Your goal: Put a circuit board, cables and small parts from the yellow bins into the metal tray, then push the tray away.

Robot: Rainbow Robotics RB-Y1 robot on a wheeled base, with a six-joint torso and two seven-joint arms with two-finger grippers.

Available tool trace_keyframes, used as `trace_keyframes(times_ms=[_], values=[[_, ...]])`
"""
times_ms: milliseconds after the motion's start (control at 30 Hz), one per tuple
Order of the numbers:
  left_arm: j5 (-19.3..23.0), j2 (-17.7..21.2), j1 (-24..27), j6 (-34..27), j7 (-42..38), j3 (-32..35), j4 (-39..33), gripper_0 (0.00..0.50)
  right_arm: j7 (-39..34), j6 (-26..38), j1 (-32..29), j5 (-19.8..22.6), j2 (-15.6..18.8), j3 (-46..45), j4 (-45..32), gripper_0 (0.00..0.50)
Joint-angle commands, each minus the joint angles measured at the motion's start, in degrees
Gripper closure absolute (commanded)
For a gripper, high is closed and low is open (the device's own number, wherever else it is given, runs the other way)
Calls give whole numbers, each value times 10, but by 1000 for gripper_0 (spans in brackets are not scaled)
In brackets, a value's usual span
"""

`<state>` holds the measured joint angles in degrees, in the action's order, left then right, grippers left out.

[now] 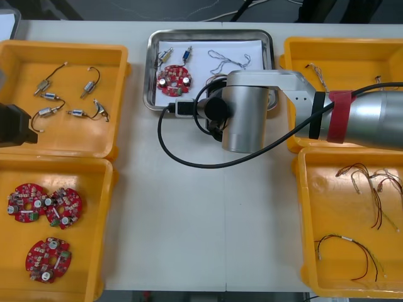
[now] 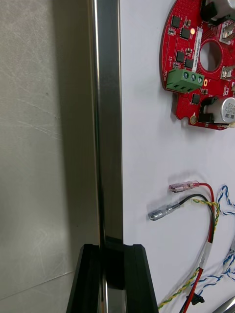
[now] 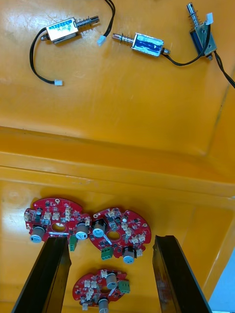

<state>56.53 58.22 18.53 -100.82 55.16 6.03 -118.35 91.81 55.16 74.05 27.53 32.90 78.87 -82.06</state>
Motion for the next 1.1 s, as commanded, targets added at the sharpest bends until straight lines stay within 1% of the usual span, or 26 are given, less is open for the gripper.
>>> trace_keyframes(times_ms=[33,67,100,133,167,200,233,267,300,333,467,533,633,733,800,967,1100], values=[[4,27,-10,-4,52,18,-12,0,31,-5,34,-6,-1,6,0,465],[4,27,-10,-4,52,18,-12,0,31,-4,34,-6,-1,6,0,414],[4,27,-10,-4,52,18,-12,0,32,-4,34,-6,-2,7,1,326],[4,27,-10,-4,52,18,-12,0,32,-4,34,-6,-3,6,0,284],[4,27,-10,-4,52,18,-12,0,33,-3,34,-6,-5,6,1,211],[4,27,-10,-4,52,18,-12,0,34,-2,34,-5,-6,6,0,127],[4,27,-10,-4,52,18,-12,0,34,-1,34,-6,-6,6,0,93],[4,27,-10,-4,52,18,-12,0,35,-1,34,-6,-7,6,-1,44],[4,27,-10,-4,52,18,-12,0,36,0,34,-5,-7,6,-2,9],[4,27,-10,-4,52,18,-12,0,36,0,34,-5,-6,6,-2,0],[4,27,-10,-4,52,18,-12,0,40,7,34,-5,-7,0,-7,0],[4,27,-10,-4,52,18,-12,0,43,21,34,-5,-7,-4,-12,0],[4,27,-10,-4,52,18,-12,0,48,52,34,-5,-7,-11,-26,0],[4,27,-10,-4,52,18,-12,0,52,89,34,5,-7,-22,-50,0],[4,27,-10,-4,52,18,-12,0,55,123,33,17,-6,-35,-73,0],[4,27,-10,-4,52,18,-12,0,57,176,31,38,-6,-57,-114,0],[4,27,-10,-4,52,18,-12,0,51,223,14,39,-5,-80,-151,0]])
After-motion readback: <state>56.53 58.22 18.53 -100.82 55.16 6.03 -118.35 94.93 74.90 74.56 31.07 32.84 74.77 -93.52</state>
